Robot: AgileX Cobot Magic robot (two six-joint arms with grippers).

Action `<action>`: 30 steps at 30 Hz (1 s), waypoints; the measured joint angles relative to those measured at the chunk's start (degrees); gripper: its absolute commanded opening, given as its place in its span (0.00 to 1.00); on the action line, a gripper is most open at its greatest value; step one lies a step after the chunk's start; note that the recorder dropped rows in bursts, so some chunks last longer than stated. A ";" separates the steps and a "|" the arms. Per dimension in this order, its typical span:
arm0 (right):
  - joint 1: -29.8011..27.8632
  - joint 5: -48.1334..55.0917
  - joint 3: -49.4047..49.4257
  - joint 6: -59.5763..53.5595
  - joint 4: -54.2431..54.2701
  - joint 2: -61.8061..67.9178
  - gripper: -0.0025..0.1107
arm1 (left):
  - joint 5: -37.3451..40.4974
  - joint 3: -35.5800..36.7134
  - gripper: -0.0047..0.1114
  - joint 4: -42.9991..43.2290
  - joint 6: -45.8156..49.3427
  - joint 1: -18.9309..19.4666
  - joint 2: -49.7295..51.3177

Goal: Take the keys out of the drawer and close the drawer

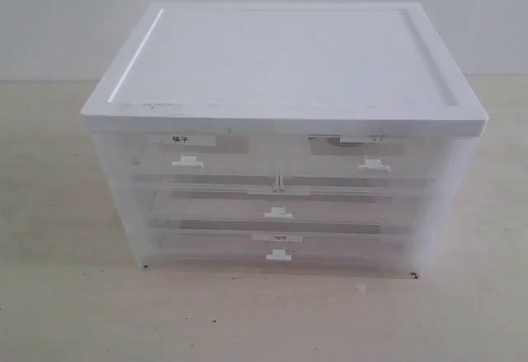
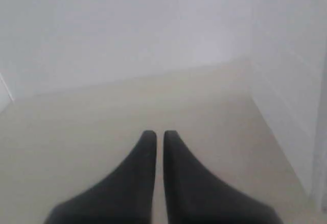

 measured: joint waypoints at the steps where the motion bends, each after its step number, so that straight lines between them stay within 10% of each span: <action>1: 0.00 -1.73 0.00 -0.11 0.00 0.00 0.02 | -1.98 0.00 0.08 -1.06 0.12 0.00 0.00; 22: 0.00 -34.40 0.00 20.66 0.00 0.00 0.02 | -33.38 0.00 0.08 -6.78 -22.72 0.00 0.00; 30: 0.00 -33.99 -10.35 52.19 -32.34 5.46 0.02 | -47.99 -11.89 0.08 45.83 -65.29 0.00 12.30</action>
